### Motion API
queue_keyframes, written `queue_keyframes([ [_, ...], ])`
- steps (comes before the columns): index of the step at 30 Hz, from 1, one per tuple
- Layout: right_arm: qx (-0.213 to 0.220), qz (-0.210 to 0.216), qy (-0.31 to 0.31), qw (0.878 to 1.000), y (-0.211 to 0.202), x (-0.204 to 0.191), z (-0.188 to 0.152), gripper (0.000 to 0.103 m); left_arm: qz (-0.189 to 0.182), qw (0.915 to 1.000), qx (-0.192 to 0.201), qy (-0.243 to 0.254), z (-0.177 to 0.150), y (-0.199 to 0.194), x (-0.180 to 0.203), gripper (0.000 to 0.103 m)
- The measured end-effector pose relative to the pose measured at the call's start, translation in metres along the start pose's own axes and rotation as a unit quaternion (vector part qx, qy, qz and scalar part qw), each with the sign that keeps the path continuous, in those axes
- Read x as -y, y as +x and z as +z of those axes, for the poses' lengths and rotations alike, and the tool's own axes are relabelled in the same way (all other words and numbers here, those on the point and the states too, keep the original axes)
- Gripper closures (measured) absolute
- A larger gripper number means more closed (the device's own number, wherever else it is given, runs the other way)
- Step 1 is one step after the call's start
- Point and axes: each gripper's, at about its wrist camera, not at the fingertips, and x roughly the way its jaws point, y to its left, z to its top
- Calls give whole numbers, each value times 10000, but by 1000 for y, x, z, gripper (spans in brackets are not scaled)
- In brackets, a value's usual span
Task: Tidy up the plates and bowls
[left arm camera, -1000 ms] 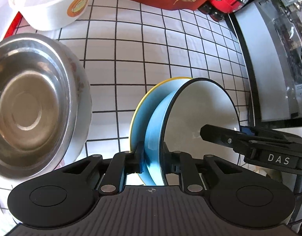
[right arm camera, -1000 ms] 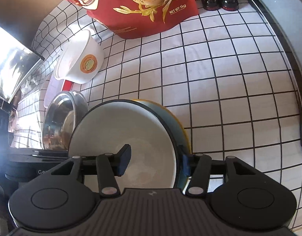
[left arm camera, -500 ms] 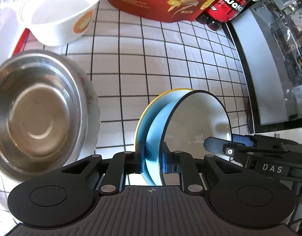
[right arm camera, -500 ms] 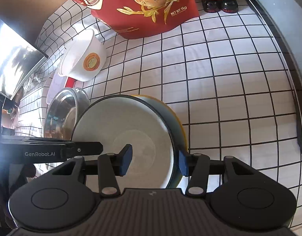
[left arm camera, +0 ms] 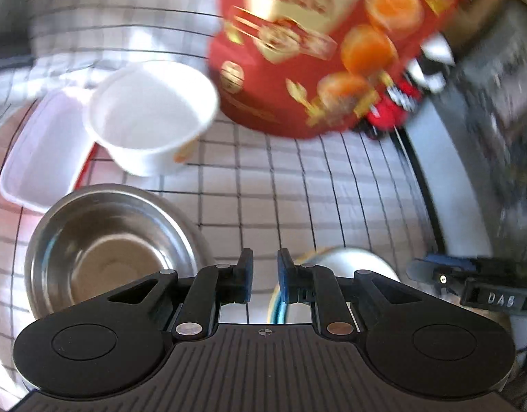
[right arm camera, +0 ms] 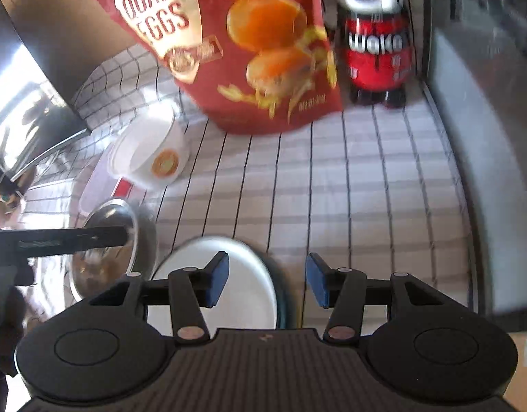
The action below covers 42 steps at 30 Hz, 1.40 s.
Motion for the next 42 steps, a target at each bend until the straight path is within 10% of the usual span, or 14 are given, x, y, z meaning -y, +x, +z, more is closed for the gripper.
queue_keyframes([
  [5, 618, -332, -425, 9966, -3, -23, 31, 39, -311, 9924, 599, -1026, 26, -25, -55, 86],
  [11, 1212, -896, -1016, 9833, 8, -69, 65, 26, 512, 9877, 1089, -1001, 77, -31, -103, 86],
  [21, 773, -104, -636, 9949, 68, -131, 124, 16, 238, 9964, 239, -779, 155, 51, -177, 85],
  [32, -648, -349, 359, 9966, 206, -126, 141, 64, -1031, 9919, -489, -566, 156, 90, -162, 73],
  [39, -639, -285, 224, 9973, 165, -101, 126, 68, -1357, 9869, -853, -210, 150, 101, -124, 60],
  [42, -594, -384, 172, 9973, 156, -91, 123, 67, -934, 9918, -875, 33, 146, 113, -109, 60],
])
